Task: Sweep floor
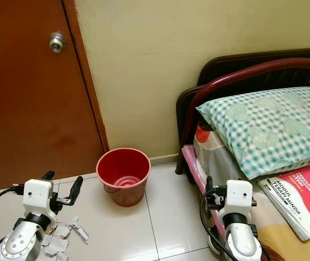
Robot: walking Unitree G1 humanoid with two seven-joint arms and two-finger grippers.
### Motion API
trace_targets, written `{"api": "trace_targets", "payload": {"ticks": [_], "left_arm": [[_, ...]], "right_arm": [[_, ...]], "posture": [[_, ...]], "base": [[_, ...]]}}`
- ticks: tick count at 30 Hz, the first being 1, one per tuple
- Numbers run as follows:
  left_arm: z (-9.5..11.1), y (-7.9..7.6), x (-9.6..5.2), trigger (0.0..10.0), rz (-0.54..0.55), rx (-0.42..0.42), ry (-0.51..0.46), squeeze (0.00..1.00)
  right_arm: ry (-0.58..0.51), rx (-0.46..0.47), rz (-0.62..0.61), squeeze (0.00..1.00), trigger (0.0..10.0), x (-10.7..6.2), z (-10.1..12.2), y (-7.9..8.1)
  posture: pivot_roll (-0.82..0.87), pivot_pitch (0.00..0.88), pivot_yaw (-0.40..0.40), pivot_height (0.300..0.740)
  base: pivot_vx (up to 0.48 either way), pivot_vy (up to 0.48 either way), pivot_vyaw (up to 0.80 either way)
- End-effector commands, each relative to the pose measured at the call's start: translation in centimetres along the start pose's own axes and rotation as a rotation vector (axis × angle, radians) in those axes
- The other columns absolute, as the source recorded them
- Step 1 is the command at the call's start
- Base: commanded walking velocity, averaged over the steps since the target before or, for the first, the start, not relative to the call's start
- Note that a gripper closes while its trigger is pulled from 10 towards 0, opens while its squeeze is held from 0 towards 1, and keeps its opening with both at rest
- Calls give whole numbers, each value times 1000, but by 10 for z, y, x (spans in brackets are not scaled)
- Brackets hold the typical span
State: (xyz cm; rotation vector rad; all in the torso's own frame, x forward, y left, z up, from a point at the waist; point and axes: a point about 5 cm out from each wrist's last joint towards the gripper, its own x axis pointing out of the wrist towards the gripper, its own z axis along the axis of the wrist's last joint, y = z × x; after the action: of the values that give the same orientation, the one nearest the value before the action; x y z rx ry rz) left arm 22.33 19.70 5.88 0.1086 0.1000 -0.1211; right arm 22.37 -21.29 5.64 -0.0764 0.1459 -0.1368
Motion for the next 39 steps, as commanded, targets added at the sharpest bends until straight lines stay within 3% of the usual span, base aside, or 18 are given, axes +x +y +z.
{"api": "trace_targets", "payload": {"ticks": [1, 30, 33, 39], "left_arm": [[52, 1, 44, 10000, 100, -1, -132, 0], [52, 1, 44, 10000, 100, -1, -132, 0], [59, -6, 47, 10000, 66, -20, -174, 0], [57, -7, 47, 10000, 56, -23, -168, 0]], "right_arm": [[-87, 72, 163, 0, 10000, 66, 71, 35], [-87, 72, 163, 0, 10000, 66, 71, 35], [-136, 78, 154, 0, 10000, 69, 76, 27], [-133, 70, 147, 0, 10000, 69, 73, 23]], "posture": [[97, 19, -55, 740], [97, 19, -55, 740], [98, 19, -68, 740], [95, 18, -64, 740]], "base": [[0, 0, 0], [0, 0, 0], [0, 0, 0], [0, 0, 0]]}}
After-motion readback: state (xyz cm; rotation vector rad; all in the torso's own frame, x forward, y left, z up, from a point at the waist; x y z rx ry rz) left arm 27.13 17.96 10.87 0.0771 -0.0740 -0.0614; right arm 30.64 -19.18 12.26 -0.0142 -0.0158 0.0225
